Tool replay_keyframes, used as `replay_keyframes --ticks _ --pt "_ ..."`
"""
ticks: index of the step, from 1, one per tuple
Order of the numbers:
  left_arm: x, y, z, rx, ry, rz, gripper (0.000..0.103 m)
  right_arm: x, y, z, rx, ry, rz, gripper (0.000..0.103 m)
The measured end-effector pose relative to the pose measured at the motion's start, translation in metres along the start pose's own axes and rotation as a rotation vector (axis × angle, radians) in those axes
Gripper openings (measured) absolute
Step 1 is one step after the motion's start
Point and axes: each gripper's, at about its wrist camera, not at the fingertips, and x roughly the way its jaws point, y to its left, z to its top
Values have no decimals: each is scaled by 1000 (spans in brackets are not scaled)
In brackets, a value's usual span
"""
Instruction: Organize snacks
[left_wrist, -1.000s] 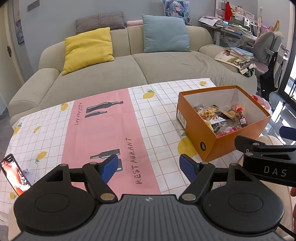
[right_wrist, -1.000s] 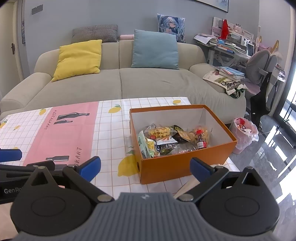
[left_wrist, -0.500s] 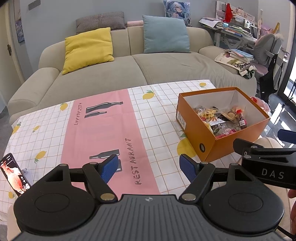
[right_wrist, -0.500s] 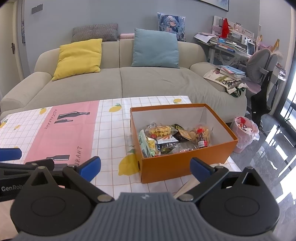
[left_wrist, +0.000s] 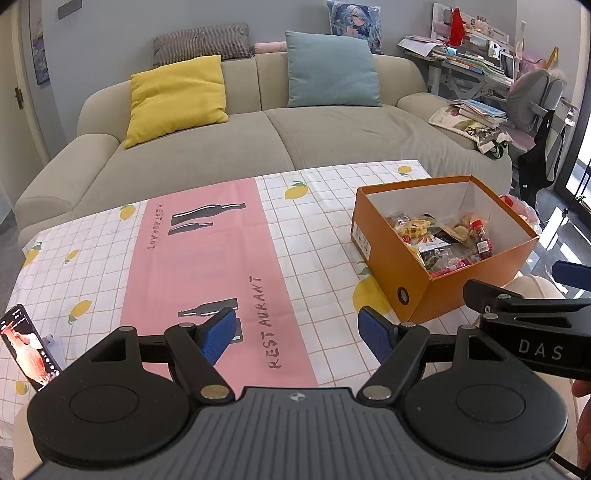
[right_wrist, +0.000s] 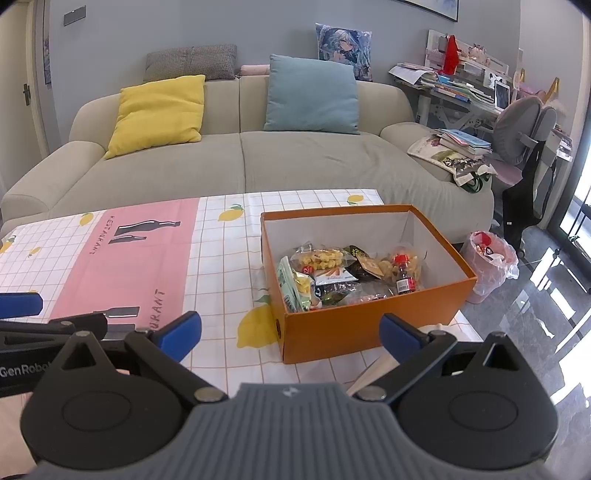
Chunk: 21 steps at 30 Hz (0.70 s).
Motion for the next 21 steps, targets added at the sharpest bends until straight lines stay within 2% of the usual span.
replay_keyframes --ticks 21 --pt "-1 0 -1 -11 -2 -6 86 4 -3 1 6 21 9 100"
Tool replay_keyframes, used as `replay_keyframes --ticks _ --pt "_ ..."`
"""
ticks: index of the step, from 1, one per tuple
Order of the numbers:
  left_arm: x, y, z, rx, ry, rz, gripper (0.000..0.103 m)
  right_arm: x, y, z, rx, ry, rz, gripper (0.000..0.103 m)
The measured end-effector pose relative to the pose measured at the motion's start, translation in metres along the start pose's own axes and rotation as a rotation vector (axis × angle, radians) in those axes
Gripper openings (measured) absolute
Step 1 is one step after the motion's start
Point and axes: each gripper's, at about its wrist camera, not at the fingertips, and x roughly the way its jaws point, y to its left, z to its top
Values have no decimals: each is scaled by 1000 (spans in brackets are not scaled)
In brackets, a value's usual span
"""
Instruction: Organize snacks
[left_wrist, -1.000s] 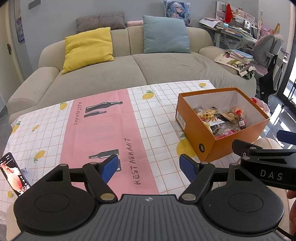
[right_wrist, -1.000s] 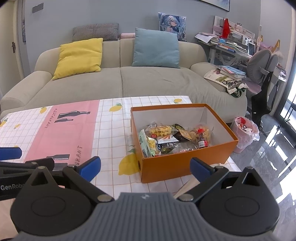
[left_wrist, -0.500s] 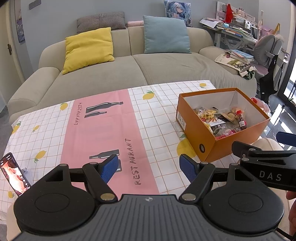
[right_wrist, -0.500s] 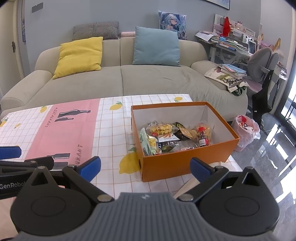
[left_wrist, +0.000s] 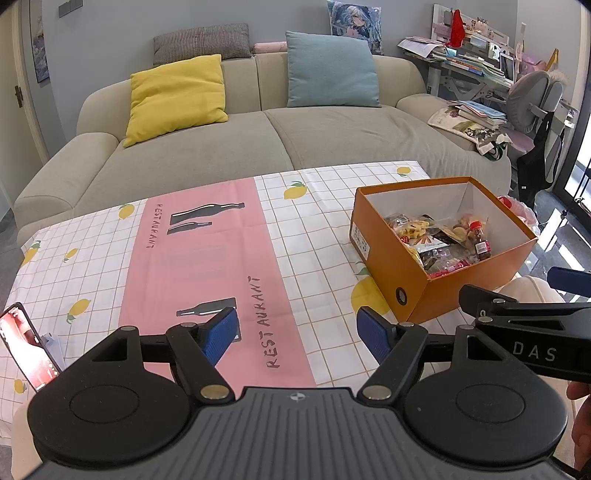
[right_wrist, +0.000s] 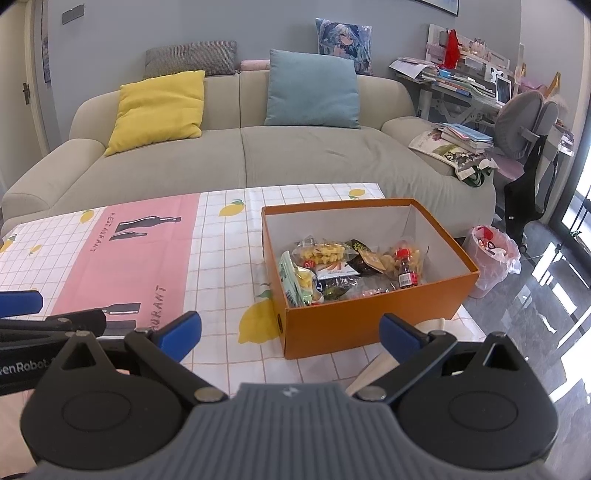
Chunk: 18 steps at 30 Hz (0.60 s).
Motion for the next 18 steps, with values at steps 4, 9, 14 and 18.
replay_keyframes --ticks 4,9,14,18 --pt "0 0 -1 -1 -2 0 86 0 0 0 2 1 0 100" --pt "-1 0 0 -1 -3 0 86 0 0 0 2 2 0 100" --pt "-2 -2 1 0 -9 0 86 0 0 0 2 2 0 100" --pt "-3 -2 0 -1 -9 0 86 0 -1 0 1 3 0 100"
